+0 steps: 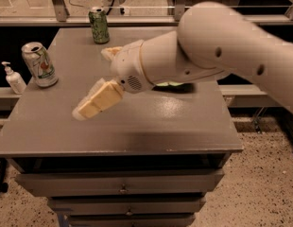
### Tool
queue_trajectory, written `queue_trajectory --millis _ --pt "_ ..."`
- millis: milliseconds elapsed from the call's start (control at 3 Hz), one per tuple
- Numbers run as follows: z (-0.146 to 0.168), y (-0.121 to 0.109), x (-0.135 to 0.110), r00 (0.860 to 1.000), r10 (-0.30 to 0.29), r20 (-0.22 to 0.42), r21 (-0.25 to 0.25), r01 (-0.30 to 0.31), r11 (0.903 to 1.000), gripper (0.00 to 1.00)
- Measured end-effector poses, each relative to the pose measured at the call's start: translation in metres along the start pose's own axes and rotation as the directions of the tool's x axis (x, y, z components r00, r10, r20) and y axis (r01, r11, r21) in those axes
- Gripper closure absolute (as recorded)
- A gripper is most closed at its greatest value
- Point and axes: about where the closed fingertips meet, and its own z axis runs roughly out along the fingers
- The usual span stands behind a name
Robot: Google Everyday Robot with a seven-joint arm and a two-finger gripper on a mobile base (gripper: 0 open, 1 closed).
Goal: Knock 7up can over
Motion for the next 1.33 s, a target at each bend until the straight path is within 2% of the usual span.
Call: queue_trajectory --millis 333,667,1000,1333 --pt "0.056 -0.025 -0.007 0.985 0.025 0.17 0.012 -0.027 0.9996 0.0" --pt "0.1 -0.065 -0.019 0.954 0.035 0.299 0.059 -0.055 0.9967 0.0" --pt "0.139 -0.096 -0.035 0.927 0.033 0.374 0.082 -0.069 0.9942 0.0" --pt "0.178 -0.108 -0.044 0.919 0.034 0.393 0.065 -0.065 0.9958 0.0"
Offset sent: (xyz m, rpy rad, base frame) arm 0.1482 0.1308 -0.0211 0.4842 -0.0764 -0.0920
